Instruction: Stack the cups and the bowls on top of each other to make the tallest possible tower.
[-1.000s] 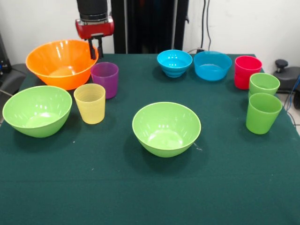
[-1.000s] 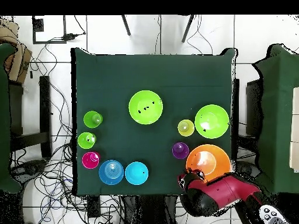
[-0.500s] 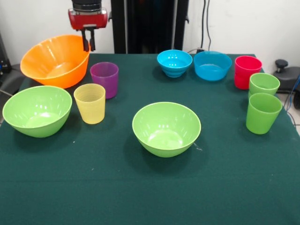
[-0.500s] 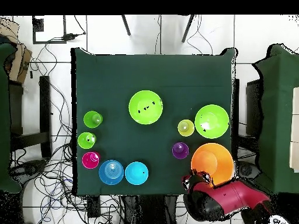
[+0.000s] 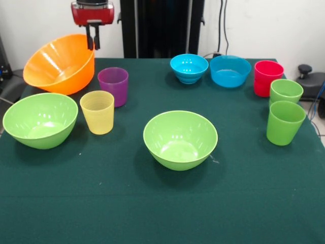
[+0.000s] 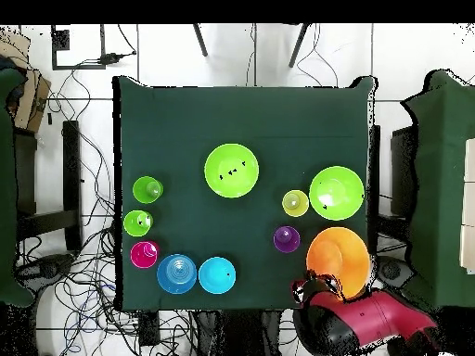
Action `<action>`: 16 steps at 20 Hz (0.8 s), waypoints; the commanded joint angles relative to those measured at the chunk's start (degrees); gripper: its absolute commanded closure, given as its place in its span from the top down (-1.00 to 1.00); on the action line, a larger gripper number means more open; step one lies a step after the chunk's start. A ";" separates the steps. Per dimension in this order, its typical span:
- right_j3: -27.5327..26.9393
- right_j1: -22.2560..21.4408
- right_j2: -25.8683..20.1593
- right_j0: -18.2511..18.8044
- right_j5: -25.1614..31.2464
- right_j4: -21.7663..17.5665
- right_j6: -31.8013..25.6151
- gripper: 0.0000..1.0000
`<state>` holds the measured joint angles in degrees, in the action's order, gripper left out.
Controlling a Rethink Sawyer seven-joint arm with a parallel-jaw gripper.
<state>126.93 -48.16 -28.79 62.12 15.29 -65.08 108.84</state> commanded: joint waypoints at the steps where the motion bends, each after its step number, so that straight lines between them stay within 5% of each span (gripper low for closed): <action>1: 5.67 -4.99 -6.96 1.32 3.02 6.60 -6.75 -1.00; 16: 16.25 -23.40 -18.21 7.92 7.08 25.56 -12.82 -1.00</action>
<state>137.39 -63.97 -39.24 70.02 16.59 -45.76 108.84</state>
